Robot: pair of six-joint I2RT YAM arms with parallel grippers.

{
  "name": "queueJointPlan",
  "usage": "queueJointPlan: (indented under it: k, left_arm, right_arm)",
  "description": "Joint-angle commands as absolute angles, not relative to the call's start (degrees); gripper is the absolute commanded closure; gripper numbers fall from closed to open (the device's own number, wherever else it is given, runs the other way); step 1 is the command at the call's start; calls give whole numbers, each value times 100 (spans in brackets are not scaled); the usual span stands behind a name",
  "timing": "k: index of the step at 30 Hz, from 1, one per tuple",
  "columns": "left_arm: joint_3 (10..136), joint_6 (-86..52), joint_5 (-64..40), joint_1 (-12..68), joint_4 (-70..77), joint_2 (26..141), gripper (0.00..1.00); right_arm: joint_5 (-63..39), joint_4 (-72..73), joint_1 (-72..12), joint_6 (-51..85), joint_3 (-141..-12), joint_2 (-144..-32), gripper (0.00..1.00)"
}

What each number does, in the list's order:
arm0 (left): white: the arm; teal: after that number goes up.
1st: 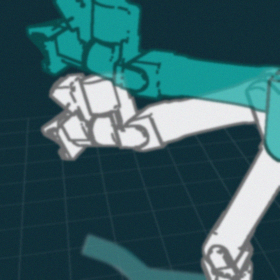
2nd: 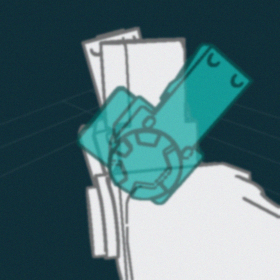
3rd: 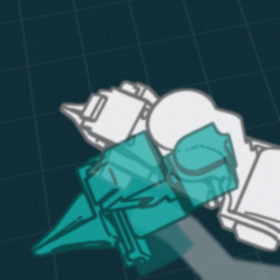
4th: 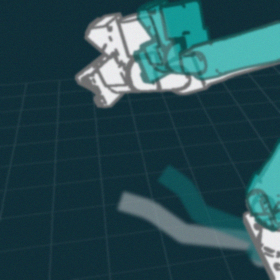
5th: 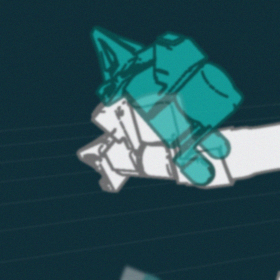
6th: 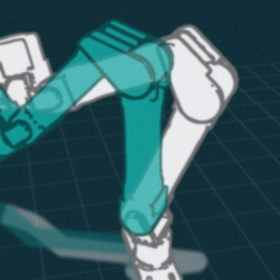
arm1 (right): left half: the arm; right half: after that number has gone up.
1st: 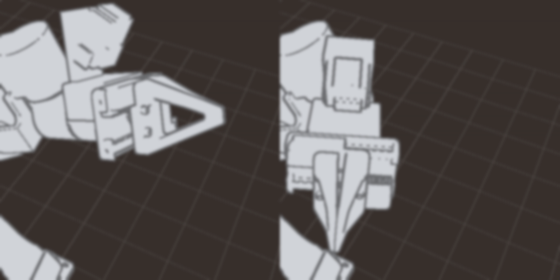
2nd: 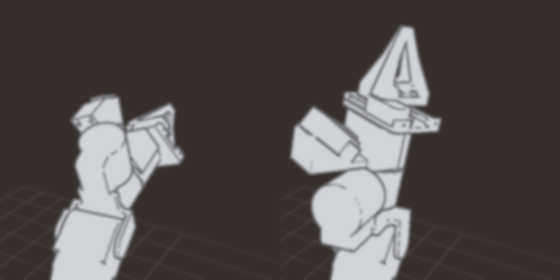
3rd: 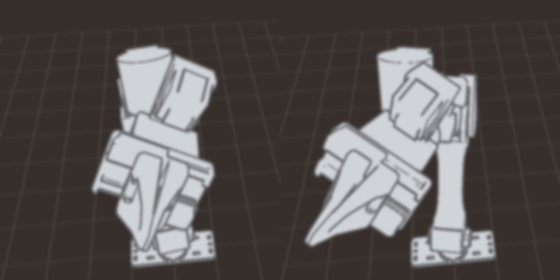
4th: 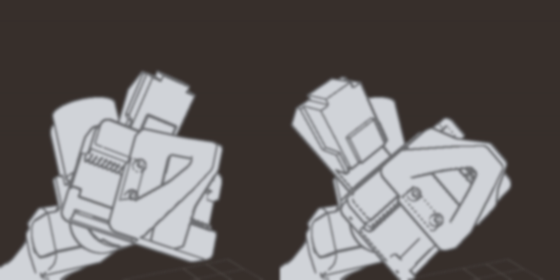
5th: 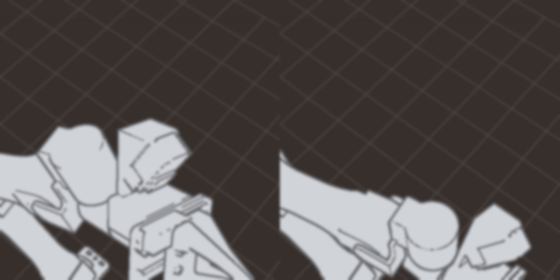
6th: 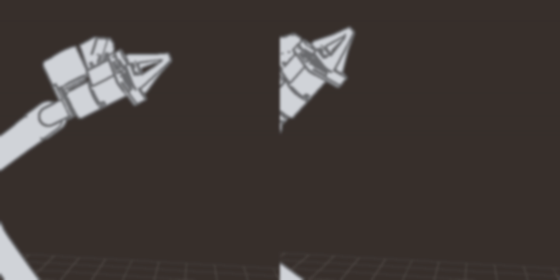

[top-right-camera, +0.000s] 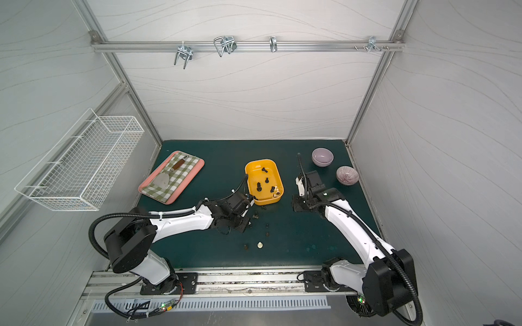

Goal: Put the chess pieces into the storage box
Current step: Pick up the chess piece at the center of the board, then place the chess piece in the storage box.

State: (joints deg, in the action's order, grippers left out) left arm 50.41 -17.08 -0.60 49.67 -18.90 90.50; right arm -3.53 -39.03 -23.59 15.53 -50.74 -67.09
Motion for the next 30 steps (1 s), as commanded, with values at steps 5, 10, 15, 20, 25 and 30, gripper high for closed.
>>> queueJointPlan:
  k: [5, 10, 15, 20, 25, 30]
  left_arm:
    - [5364, -1492, 242, 4983, -2185, 8621, 90]
    - [5585, -1387, 290, 4824, -2315, 8451, 91]
    - [5945, -1219, 178, 4432, -2381, 8470, 91]
    - [6489, -924, 71, 3968, -2491, 8738, 90]
    - [7233, -635, -73, 3626, -2549, 9206, 90]
    - [8025, -470, -275, 3396, -2577, 9880, 90]
  right_arm:
    - [-413, -3911, -2320, 1502, -5168, -6690, 60]
    - [-414, -3936, -2313, 1501, -5194, -6647, 60]
    - [-426, -3951, -2312, 1512, -5194, -6645, 60]
    - [-465, -3948, -2312, 1547, -5186, -6661, 60]
    - [-466, -3974, -2315, 1594, -5203, -6658, 60]
    - [-468, -4001, -2312, 1639, -5194, -6666, 60]
